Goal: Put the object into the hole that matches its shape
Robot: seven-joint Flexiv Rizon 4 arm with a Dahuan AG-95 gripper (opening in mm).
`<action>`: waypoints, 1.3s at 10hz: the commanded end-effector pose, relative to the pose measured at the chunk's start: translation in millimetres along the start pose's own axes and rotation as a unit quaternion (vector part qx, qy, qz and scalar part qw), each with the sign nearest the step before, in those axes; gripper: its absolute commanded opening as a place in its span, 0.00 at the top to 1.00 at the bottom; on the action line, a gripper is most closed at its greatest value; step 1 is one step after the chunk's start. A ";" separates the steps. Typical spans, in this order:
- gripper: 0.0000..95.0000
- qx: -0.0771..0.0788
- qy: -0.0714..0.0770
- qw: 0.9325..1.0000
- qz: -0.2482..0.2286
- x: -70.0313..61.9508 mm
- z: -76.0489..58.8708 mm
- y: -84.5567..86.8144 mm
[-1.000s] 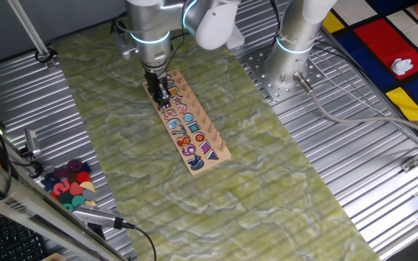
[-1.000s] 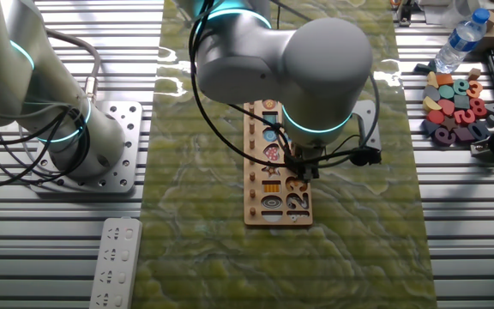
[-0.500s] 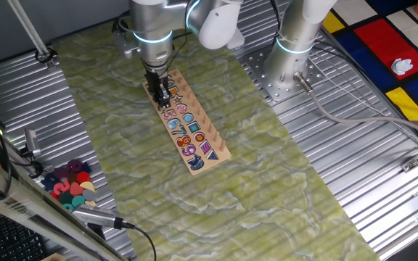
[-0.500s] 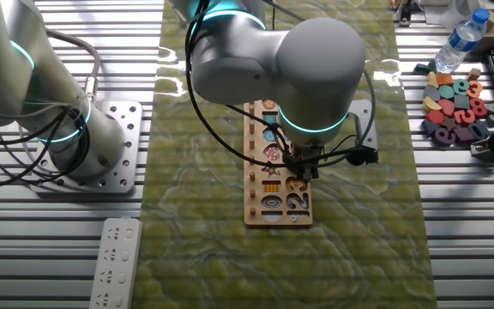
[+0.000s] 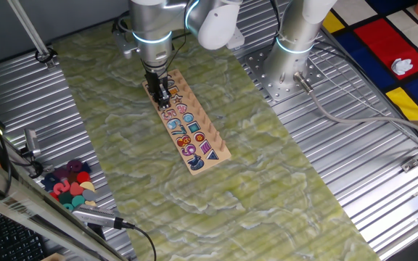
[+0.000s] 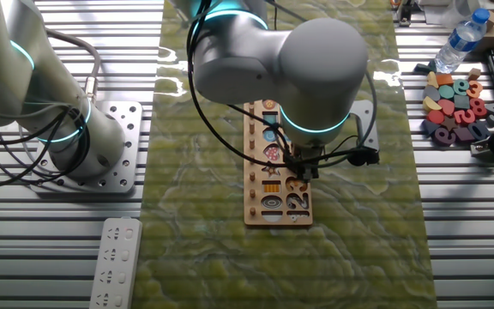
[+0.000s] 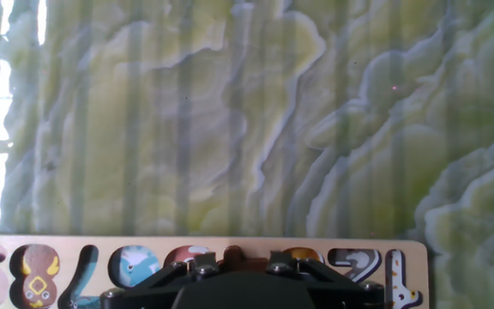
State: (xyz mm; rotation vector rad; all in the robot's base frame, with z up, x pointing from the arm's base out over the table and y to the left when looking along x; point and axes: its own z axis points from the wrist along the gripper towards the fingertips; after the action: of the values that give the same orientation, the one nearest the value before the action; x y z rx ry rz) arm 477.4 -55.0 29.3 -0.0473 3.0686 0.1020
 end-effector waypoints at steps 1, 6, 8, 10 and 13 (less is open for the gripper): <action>1.00 0.001 -0.002 1.000 0.000 1.0 2.0 0.4; 1.00 0.001 -0.006 1.000 -0.001 1.0 6.1 0.7; 0.80 0.001 -0.004 1.000 -0.010 1.0 6.2 0.7; 0.40 -0.001 -0.003 1.000 -0.019 1.0 5.8 0.7; 0.40 -0.001 0.001 1.000 -0.028 0.9 4.9 0.6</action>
State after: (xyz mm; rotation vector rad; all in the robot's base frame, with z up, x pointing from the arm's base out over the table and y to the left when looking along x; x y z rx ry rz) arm 477.8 -54.2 24.3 -0.1342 3.0665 0.0992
